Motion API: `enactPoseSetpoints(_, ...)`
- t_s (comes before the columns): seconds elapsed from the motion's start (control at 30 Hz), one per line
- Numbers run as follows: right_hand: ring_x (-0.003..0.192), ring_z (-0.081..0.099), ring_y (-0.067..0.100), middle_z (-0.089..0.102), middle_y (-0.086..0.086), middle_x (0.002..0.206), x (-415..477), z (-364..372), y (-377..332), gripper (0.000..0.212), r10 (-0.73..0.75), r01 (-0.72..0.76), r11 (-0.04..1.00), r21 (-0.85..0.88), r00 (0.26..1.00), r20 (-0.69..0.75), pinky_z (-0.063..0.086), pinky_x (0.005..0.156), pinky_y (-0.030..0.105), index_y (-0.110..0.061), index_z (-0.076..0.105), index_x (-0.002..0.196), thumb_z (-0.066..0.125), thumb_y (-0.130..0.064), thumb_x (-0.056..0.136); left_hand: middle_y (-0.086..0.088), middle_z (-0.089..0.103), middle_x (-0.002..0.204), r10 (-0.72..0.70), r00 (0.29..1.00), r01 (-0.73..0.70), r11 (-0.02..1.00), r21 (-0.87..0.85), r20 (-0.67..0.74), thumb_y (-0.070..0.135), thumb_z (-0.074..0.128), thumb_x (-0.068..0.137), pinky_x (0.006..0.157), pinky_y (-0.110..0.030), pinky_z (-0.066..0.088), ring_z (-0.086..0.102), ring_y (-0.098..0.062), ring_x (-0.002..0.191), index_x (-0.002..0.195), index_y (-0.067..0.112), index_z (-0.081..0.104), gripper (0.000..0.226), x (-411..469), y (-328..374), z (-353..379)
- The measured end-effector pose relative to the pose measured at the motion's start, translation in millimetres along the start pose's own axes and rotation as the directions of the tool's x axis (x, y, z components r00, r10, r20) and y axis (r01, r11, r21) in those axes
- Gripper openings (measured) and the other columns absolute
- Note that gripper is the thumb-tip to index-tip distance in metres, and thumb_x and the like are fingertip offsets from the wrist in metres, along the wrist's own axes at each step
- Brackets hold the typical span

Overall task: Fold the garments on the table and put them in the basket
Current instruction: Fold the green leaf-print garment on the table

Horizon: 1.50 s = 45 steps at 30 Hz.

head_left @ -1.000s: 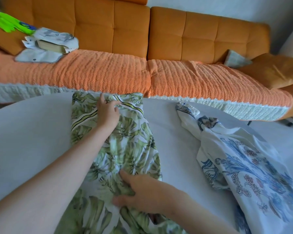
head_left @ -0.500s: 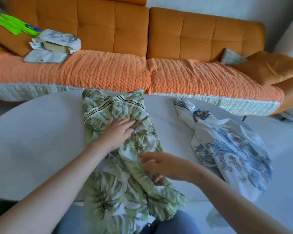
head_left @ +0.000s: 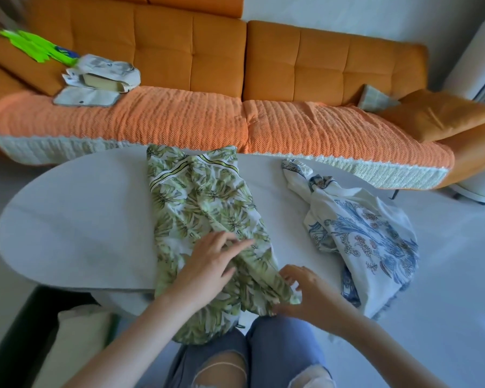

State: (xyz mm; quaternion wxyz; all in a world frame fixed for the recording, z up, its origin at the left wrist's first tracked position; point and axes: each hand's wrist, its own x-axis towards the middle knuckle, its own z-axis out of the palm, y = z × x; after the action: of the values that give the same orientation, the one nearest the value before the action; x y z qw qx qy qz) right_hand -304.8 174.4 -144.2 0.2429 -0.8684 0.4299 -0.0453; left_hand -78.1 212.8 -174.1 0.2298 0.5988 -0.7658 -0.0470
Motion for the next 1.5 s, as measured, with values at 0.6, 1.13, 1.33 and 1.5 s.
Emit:
enactPoseSetpoints(0.6, 0.082, 0.055, 0.006, 0.061, -0.012, 0.106, -18.6, 4.1, -58.5, 0.027, -0.077, 0.077, 0.997, 0.017, 0.996, 0.044, 0.047, 0.082, 0.026, -0.029, 0.059, 0.12, 0.053, -0.033, 0.094, 0.015, 0.043, 0.125, -0.299, 0.932, 0.249, 0.94, -0.234, -0.207, -0.01, 0.049, 0.088, 0.102, -0.015, 0.028, 0.036, -0.001, 0.121, 0.119, 0.021, 0.06, 0.045, -44.5, 8.6, -6.2)
enactPoseSetpoints(1.13, 0.065, 0.06, 0.012, 0.068, -0.001, 0.074, 19.3, 14.4, -1.5, 0.02, 0.292, -0.352, 0.749, 0.562, 0.936, 0.196, 0.052, 0.07, 0.024, -0.015, 0.069, 0.088, 0.079, -0.023, 0.073, -0.002, 0.061, 0.1, -0.788, 0.546, 0.658, 0.191, -0.728, 0.286, 0.049, 0.075, 0.068, 0.081, -0.027, 0.038, 0.057, -0.017, 0.092, 0.11, 0.008, 0.052, 0.063, -110.9, 3.1, -6.8)
enactPoseSetpoints(1.33, 0.085, 0.069, 0.018, 0.071, 0.008, 0.094, 14.4, 6.6, -10.8, 0.032, 0.22, -0.21, 0.548, 0.81, 0.97, 0.103, 0.056, 0.073, 0.029, -0.002, 0.064, 0.099, 0.077, -0.019, 0.075, -0.01, 0.072, 0.096, -0.734, 0.541, 0.522, -0.09, -0.848, 0.41, 0.016, 0.063, 0.086, 0.07, -0.03, 0.05, 0.066, -0.023, 0.091, 0.099, 0.008, 0.064, 0.016, -110.9, 6.6, -6.8)
enactPoseSetpoints(1.5, 0.048, 0.058, 0.011, 0.067, 0.008, 0.071, 10.3, 5.9, -27.6, 0.029, 0.308, -0.207, 0.647, 0.734, 0.951, -0.003, 0.042, 0.045, 0.019, -0.009, 0.052, 0.08, 0.071, -0.03, 0.081, -0.007, 0.072, 0.079, -0.74, 0.507, 0.428, -0.229, -0.874, 0.442, 0.02, 0.048, 0.096, 0.046, -0.026, 0.053, 0.066, -0.022, 0.074, 0.103, 0.007, 0.06, 0.019, -102.1, 17.3, -9.4)
